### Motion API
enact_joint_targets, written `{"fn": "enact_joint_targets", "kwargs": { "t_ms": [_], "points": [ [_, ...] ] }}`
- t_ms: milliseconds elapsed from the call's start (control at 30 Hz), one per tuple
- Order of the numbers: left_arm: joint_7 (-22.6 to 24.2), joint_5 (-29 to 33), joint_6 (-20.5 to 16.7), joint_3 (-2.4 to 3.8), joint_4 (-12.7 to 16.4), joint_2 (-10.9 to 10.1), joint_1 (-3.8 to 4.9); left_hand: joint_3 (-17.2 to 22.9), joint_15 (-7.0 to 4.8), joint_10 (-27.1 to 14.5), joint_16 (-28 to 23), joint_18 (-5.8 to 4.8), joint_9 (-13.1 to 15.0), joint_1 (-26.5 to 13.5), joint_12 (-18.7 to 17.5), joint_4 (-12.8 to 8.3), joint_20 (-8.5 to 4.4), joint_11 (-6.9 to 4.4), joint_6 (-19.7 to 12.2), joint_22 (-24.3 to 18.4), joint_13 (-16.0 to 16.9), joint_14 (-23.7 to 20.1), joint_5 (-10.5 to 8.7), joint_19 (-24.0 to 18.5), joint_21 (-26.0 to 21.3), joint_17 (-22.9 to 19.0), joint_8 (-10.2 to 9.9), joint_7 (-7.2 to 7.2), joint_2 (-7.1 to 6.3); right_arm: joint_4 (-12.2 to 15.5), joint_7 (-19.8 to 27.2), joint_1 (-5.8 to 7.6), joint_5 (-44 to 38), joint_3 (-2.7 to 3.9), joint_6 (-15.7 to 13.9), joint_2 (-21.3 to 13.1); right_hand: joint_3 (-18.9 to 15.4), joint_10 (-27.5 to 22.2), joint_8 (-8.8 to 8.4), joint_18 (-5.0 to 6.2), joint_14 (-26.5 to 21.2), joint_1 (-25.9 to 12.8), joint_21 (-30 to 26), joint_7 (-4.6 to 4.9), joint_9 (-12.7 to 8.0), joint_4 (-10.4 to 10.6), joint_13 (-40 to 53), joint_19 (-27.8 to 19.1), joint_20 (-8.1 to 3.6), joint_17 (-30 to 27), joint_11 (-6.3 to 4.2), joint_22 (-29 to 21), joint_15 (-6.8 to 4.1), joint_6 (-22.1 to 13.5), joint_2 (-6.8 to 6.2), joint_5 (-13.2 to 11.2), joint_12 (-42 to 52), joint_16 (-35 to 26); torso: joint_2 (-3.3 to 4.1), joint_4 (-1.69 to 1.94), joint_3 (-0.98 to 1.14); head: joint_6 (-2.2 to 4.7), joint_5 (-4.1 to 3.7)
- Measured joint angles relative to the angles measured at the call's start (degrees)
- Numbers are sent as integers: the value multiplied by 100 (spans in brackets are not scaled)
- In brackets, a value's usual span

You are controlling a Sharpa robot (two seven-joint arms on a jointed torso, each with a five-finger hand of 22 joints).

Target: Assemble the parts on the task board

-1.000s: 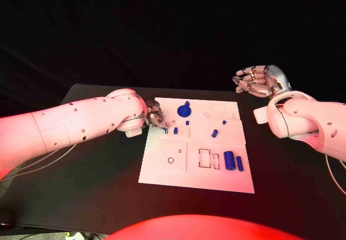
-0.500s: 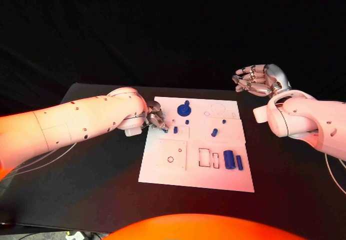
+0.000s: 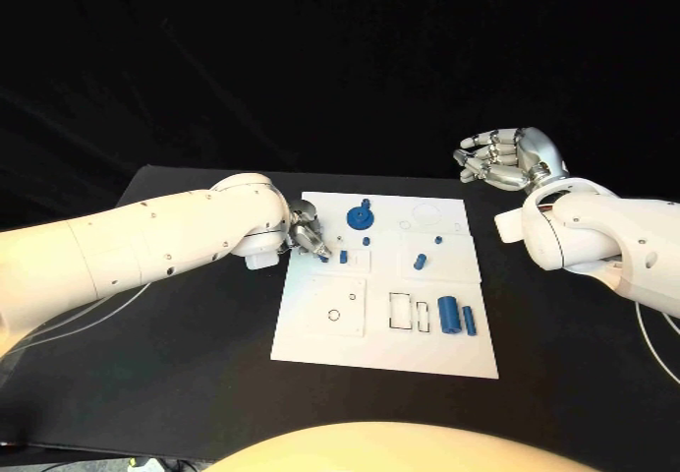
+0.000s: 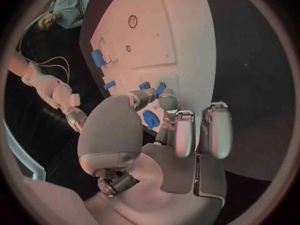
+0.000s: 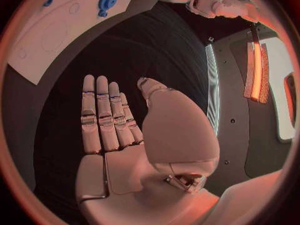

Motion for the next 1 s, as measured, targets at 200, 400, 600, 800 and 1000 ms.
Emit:
{"fn": "enact_joint_targets", "kwargs": {
  "t_ms": [200, 400, 600, 800, 1000],
  "points": [
    [0, -18, 16, -3, -6, 28, -3, 0, 0, 0, 0, 0, -15, -1, 0, 0, 0, 0, 7, 0, 3, 0, 18, 0, 0, 0, 14, -6, -1, -1, 0, -1, 4, 0, 4, 1, 16, 0, 0, 0, 0, 0, 0, 0, 0, -16, 0, 0, 0, -2, 0, 0, 0, 0, 0, 0, 0, 0, 1, 0, 2, 0, -7],
    [0, -48, 35, -2, -14, 39, -1, 0, 0, 0, 0, 0, -14, -1, 0, 0, 0, 0, 8, 0, -1, 0, 18, 0, 0, 0, 13, -7, -1, 1, 0, -2, 7, 0, 6, 2, 16, 0, 0, 0, 0, 0, 0, 0, 0, -16, -4, 0, 0, -5, 0, -5, 0, 0, 0, 0, 0, 0, 2, 4, 2, -42, -17],
    [-1, -73, 73, 0, -31, 47, 1, 0, 0, 0, 0, 0, -14, -1, 0, 0, 0, 0, 10, -1, -1, 0, 18, 0, 0, 0, 13, -8, -2, 4, 1, -2, 12, 0, 6, -1, 16, 0, 0, 0, 0, 0, 0, 0, 0, -16, -4, 0, 0, -4, 0, -5, 0, 0, 0, 0, 0, 0, 2, 3, 0, -58, -26],
    [-2, -93, 121, -1, -51, 48, 1, -16, 0, 0, 0, 0, -13, -2, 0, -16, 0, 0, 10, -1, -1, 0, 18, 0, 0, 0, 13, -9, -2, 3, 2, -2, 16, 0, 6, 0, 16, 0, 0, 0, 0, 0, 0, 0, 0, -16, -14, 0, 0, -4, 0, -15, 0, 0, 0, 0, 0, -22, 1, 6, 0, -69, -24],
    [-2, -104, 151, -1, -51, 43, 0, -16, 0, 0, 0, 1, -13, -24, 0, -16, 0, 0, 11, -1, -1, 0, 17, 0, 0, 0, 3, -9, -24, -3, 2, -7, 18, 0, 6, 6, 16, 0, 0, 0, 0, 0, 0, 0, 1, -16, -14, 0, 0, -9, 0, -14, 0, 0, 0, 0, 0, -22, 1, 8, -3, -80, -19]
  ]
}}
